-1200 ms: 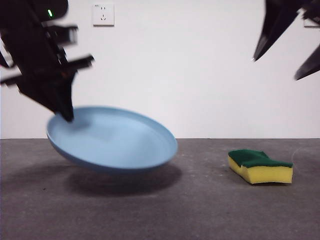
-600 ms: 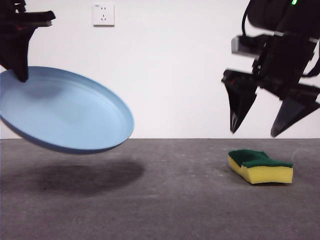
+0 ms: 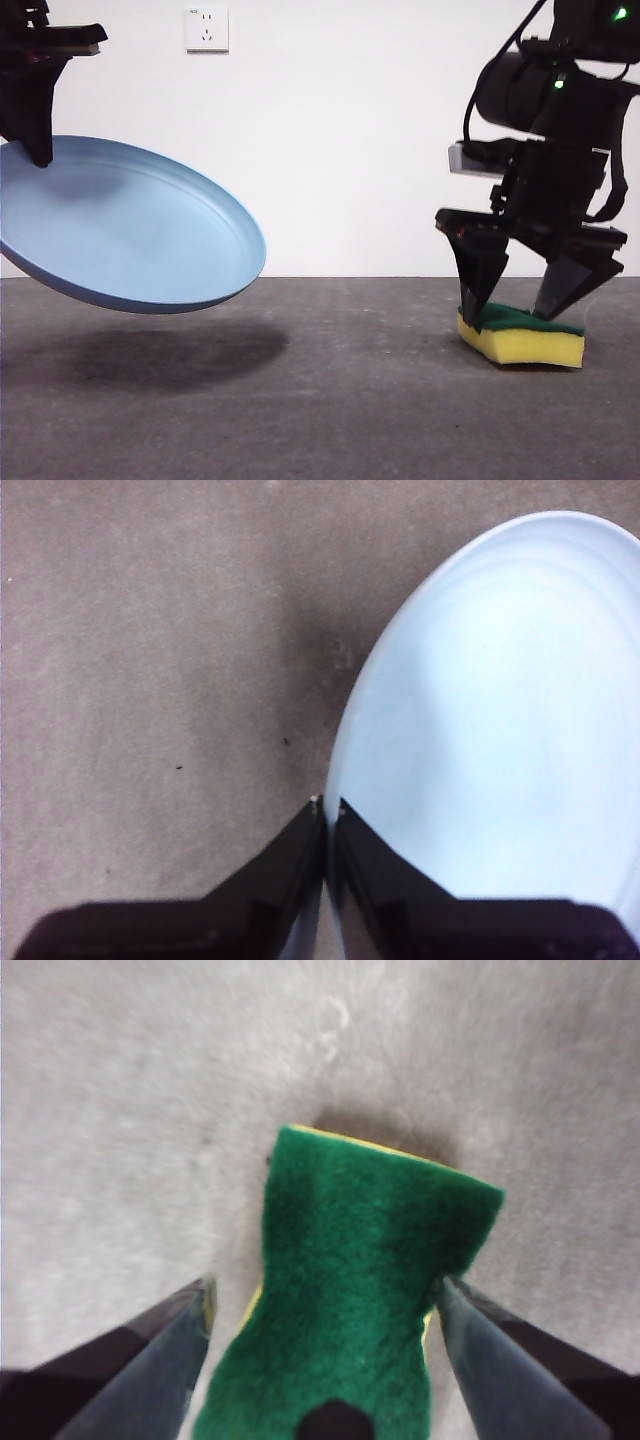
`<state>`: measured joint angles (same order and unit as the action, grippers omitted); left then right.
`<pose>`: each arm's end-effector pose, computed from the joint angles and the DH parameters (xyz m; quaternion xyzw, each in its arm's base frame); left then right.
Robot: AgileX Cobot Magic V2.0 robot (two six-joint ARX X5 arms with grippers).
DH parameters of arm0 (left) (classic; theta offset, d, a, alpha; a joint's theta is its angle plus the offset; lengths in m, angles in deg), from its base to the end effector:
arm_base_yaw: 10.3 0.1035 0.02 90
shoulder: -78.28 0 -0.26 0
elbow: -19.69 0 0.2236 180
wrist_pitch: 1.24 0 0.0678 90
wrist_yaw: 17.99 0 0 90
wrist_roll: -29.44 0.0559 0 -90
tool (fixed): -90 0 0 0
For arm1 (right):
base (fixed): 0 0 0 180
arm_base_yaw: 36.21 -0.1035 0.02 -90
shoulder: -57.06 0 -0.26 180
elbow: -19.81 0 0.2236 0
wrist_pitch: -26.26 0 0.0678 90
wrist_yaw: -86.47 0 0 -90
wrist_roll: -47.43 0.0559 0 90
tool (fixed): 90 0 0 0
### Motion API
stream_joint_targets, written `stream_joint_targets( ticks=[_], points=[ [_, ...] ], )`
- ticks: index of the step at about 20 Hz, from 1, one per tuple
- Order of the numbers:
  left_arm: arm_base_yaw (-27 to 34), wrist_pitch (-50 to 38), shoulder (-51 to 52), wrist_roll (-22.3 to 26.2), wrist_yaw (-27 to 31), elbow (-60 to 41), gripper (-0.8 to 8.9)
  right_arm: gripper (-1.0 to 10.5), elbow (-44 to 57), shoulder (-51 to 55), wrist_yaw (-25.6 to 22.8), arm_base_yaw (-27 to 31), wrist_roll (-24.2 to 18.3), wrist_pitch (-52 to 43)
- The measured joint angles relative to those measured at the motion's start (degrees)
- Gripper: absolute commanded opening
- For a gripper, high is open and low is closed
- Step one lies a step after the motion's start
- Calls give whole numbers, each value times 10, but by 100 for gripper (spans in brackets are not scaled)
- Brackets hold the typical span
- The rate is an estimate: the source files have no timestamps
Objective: Pick up the plate,pick up the cloth,clean the plate with the cloth
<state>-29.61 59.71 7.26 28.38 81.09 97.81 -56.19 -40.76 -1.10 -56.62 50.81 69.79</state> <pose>0.2199 -0.0677 0.2777 0.1028 0.4397 -0.0754 0.8890 0.2940 0.1119 0.1656 -0.0600 0.5379 0.1509 0.8272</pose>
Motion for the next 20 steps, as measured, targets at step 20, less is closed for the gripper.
stream_joint_targets(
  ticks=[20],
  points=[
    [0,-49,-9,3,-23,0,-9,-16,0,56,43,-40,15,-7]
  ],
)
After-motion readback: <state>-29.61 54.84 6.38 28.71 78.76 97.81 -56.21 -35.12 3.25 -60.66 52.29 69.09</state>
